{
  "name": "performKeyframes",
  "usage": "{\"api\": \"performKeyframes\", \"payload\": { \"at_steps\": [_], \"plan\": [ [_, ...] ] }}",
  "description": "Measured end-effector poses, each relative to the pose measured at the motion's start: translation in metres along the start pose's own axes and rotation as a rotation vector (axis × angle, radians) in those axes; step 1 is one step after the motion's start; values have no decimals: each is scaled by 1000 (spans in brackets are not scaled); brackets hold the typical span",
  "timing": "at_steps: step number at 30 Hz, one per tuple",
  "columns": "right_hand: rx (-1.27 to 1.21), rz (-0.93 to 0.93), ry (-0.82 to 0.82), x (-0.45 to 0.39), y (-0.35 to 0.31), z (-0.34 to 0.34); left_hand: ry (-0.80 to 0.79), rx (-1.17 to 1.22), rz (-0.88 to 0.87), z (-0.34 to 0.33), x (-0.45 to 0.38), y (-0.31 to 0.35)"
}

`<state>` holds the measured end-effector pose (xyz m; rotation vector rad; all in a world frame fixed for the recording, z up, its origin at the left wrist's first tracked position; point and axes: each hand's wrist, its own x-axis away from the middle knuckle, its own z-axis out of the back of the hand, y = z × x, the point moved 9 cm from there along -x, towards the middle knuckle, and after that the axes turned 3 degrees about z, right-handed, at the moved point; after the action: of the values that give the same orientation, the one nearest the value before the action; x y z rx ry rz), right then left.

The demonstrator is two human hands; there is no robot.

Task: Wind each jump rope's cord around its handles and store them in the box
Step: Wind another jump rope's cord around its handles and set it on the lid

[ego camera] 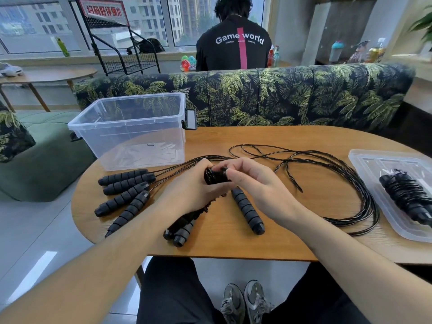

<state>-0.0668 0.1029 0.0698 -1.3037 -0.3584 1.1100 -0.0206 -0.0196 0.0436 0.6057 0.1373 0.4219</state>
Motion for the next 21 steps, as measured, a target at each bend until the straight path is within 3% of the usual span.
{"api": "performKeyframes", "payload": {
  "at_steps": [2, 5, 8, 11, 15, 21],
  "plan": [
    [-164, -40, 63, 0, 6, 6, 16, -83, 33, 4, -3, -6],
    [-601, -142, 222, 1, 25, 12, 123, -308, 154, 18, -1, -19],
    [-837, -275, 420, -1, 48, 24, 207, -500, 84, 22, 2, -7],
    [-770, -428, 549, 1, 65, 40, 194, -552, -4, 17, 7, 8],
    [-521, -503, 492, 2, 69, 52, 94, -510, 32, 6, 6, 9],
    [-397, -501, 448, 9, 69, 52, 49, -315, 106, -4, -15, 6]
  ]
}}
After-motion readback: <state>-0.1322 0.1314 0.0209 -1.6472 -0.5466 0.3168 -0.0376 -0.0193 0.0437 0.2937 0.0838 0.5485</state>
